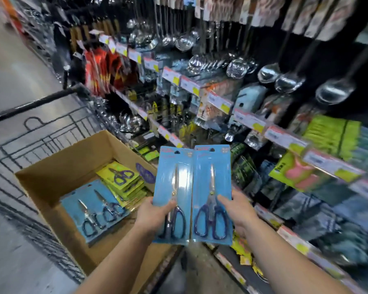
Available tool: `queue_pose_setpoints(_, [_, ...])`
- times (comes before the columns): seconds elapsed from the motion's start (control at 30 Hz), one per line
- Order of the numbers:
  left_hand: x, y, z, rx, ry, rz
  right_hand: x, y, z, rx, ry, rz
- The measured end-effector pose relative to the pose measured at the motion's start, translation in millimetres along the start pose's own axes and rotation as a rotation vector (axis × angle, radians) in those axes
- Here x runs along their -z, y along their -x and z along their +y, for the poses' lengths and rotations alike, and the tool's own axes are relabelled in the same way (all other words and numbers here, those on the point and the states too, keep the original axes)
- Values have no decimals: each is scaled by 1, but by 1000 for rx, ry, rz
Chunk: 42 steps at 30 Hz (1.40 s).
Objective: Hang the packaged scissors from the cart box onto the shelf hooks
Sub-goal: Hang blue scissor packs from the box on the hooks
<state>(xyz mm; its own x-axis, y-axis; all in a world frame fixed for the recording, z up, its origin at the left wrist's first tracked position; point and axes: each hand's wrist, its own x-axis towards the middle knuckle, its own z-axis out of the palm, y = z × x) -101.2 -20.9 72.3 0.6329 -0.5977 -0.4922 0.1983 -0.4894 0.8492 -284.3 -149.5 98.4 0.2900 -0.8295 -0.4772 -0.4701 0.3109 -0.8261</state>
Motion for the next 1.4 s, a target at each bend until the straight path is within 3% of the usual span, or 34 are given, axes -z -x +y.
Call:
queue_pose_setpoints(0.23, [-94, 47, -7, -37, -109, -248, 86, 66, 74, -143, -265, 181])
queue_pose_setpoints(0.53, [-197, 156, -63, -72, -238, -482, 189, 174, 196, -232, -527, 358])
queue_pose_setpoints(1.07, [-336, 412, -146, -232, -435, -862, 326, 414, 354, -158, -781, 717])
queue_pose_setpoints(1.4, [-412, 483, -163, -260, -584, -1039, 372, 463, 425, -171, -845, 965])
